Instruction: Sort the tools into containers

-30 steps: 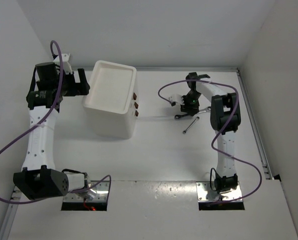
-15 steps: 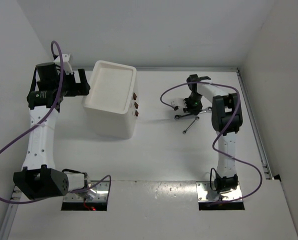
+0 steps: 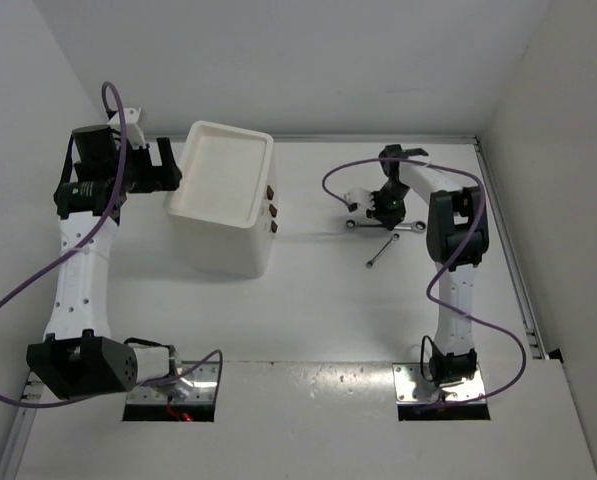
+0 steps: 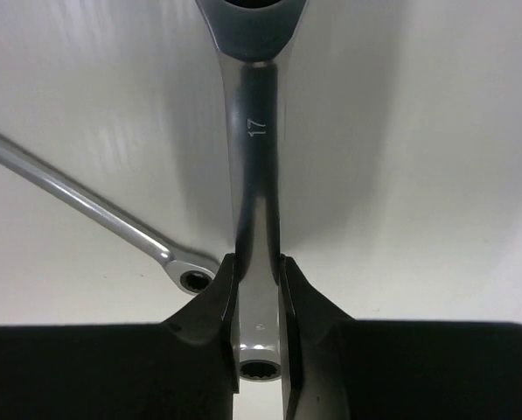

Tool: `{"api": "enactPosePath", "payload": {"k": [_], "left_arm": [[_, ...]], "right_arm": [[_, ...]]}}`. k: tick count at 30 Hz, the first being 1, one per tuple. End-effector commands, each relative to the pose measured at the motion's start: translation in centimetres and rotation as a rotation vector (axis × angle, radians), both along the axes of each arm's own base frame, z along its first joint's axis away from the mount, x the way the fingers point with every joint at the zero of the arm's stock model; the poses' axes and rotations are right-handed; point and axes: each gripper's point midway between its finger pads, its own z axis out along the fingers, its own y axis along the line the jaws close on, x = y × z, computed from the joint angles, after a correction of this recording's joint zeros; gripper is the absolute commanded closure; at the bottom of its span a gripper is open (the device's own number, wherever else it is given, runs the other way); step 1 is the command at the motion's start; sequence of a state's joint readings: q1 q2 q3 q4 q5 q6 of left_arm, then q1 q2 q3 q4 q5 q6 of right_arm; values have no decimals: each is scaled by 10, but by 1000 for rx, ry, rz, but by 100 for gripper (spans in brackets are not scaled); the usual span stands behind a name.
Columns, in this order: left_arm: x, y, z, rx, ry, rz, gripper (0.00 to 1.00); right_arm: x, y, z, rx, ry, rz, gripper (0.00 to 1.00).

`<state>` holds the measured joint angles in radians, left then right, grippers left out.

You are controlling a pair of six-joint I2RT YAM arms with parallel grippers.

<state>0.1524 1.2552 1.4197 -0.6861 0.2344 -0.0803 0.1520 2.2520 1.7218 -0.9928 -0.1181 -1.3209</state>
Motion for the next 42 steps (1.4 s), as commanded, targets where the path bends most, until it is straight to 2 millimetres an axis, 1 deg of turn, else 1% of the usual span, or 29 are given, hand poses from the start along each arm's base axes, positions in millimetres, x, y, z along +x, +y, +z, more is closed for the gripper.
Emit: {"api": "enactPosePath", "payload": {"k": [1, 2, 5, 8, 9, 11, 12, 15, 16, 18, 20, 22, 25, 26, 27, 28, 29, 30, 31, 32, 33, 34, 35, 36, 37, 38, 39, 40, 42], "left_arm": [[4, 0, 8, -18, -37, -4, 0], [2, -1, 11, -21, -47, -12, 0], [2, -1, 11, -21, -47, -12, 0], [2, -1, 11, -21, -47, -12, 0], [2, -1, 11, -21, -47, -12, 0], [0, -2, 14, -20, -56, -12, 0], [0, -2, 14, -20, -56, -12, 0], [1, -2, 18, -18, -65, -12, 0], [1, -2, 18, -18, -65, -12, 0], [1, -2, 18, -18, -65, -12, 0], [1, -2, 18, -18, -65, -12, 0], [1, -2, 18, -18, -65, -12, 0], [1, 0, 23, -12, -75, -4, 0], [1, 0, 23, -12, -75, -4, 0], [1, 0, 27, -10, -84, -4, 0], [0, 0, 24, -12, -72, -4, 0], [0, 2, 28, -5, -80, 7, 0], [-1, 2, 26, 2, -71, 2, 0], [-1, 2, 29, 4, -80, 2, 0], [-2, 4, 27, 7, -70, 11, 0], [-2, 4, 31, 9, -79, 11, 0], [-2, 4, 31, 17, -80, 7, 0], [-3, 4, 30, 16, -71, 7, 0], [-3, 4, 30, 16, -71, 7, 0], [-3, 4, 30, 16, -71, 7, 0], [-3, 4, 30, 16, -71, 7, 0], [-3, 4, 30, 16, -71, 7, 0], [-3, 4, 30, 16, -71, 7, 0], [-3, 4, 30, 16, -71, 7, 0]], "right_arm": [[4, 34, 46, 204, 32, -140, 100], [-6, 45, 58, 264, 82, -195, 100], [-15, 65, 89, 380, 112, -272, 100], [-27, 80, 110, 468, 160, -316, 100], [-39, 84, 116, 484, 213, -352, 100], [-47, 95, 139, 576, 264, -382, 100], [-58, 100, 157, 608, 298, -411, 100], [-73, 118, 193, 755, 380, -494, 100], [-79, 126, 217, 832, 385, -483, 100], [-85, 135, 241, 897, 437, -529, 100], [-89, 146, 267, 989, 499, -543, 100], [-85, 154, 298, 1072, 547, -567, 100], [-83, 168, 325, 1124, 553, -589, 100], [-69, 180, 345, 1179, 555, -625, 100], [-68, 186, 337, 1189, 619, -690, 100], [-61, 192, 347, 1232, 595, -734, 100], [-62, 200, 390, 1345, 568, -711, 100], [-60, 205, 389, 1365, 592, -747, 100], [-56, 212, 397, 1387, 593, -767, 100], [-54, 230, 402, 1365, 649, -784, 100], [-47, 239, 401, 1355, 652, -826, 100], [-50, 255, 401, 1328, 688, -831, 100], [-41, 267, 404, 1329, 698, -847, 100], [-39, 276, 404, 1322, 698, -864, 100], [-45, 290, 417, 1332, 687, -840, 100], [-40, 298, 416, 1327, 674, -885, 100], [-33, 308, 406, 1309, 672, -908, 100], [-37, 320, 405, 1301, 671, -914, 100], [-31, 328, 390, 1271, 659, -1011, 100]]}}
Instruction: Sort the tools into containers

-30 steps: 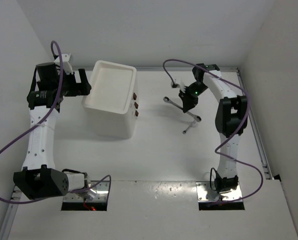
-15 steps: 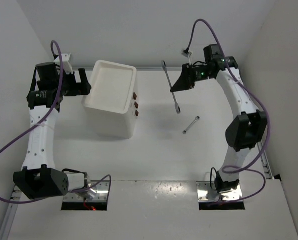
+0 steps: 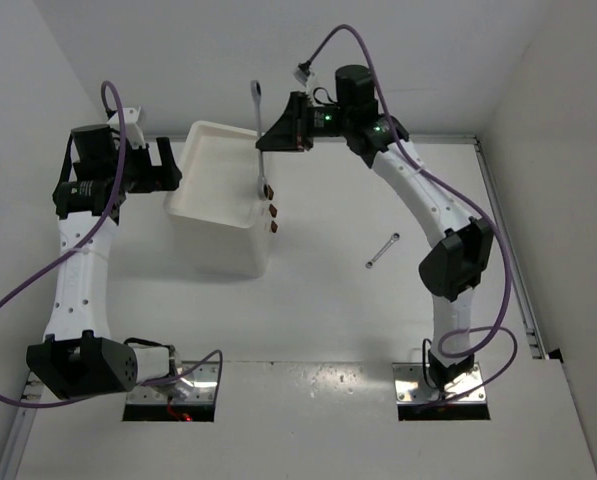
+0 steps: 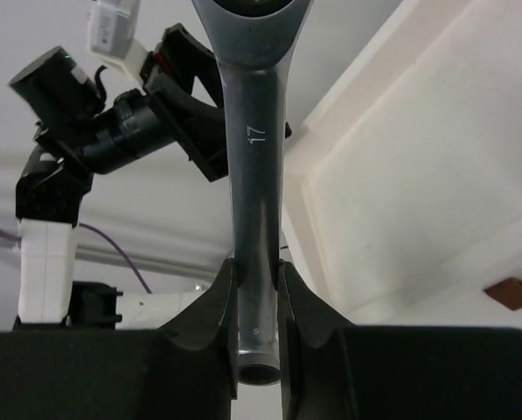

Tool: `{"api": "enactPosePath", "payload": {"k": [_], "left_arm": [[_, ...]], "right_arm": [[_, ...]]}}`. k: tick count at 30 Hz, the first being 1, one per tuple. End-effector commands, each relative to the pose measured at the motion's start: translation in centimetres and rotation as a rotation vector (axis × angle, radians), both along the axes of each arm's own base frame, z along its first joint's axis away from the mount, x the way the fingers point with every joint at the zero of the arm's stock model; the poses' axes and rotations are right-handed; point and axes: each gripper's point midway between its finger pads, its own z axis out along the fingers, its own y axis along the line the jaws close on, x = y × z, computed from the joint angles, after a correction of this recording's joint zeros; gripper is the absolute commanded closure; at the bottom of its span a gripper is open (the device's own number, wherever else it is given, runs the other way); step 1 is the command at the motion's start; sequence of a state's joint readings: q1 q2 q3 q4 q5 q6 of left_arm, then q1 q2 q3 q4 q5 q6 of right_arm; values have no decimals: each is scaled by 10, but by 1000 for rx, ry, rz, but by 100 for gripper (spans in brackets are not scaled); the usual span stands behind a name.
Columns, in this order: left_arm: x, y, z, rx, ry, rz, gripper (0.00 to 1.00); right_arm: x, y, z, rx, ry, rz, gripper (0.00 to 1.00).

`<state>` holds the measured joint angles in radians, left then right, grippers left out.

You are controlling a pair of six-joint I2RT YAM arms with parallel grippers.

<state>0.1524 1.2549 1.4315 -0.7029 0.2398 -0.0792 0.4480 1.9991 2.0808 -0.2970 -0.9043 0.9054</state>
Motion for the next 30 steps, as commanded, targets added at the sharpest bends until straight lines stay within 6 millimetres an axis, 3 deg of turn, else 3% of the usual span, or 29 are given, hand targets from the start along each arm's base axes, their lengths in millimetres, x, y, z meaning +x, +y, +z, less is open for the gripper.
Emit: {"api": "enactPosePath", "payload": {"k": [1, 5, 6, 8, 11, 12, 18, 21, 25, 30], "left_arm": [[-1, 5, 27, 18, -75, 13, 0], [-2, 5, 18, 22, -55, 8, 0], [-4, 5, 17, 22, -53, 8, 0], [-5, 5, 12, 20, -42, 8, 0], [-5, 5, 13, 22, -51, 8, 0], [-6, 5, 9, 31, -44, 2, 0], [-8, 10, 8, 45, -43, 16, 0], [-9, 10, 4, 43, -34, 16, 0], [-8, 11, 2, 43, -34, 16, 0], [-6, 11, 4, 45, -43, 17, 0]], "right_arm": [[4, 18, 9, -9, 74, -103, 100], [2, 43, -24, -95, 103, -132, 100], [3, 48, -16, -90, 67, -135, 100], [13, 59, -25, -98, 35, -144, 100], [20, 69, -21, -82, -22, -138, 100], [25, 74, -34, -111, -19, -157, 100], [36, 77, -58, -196, -107, -188, 100], [31, 86, -73, -226, -104, -170, 100], [22, 93, -80, -244, -91, -156, 100], [23, 100, -104, -240, 27, -162, 100]]}}
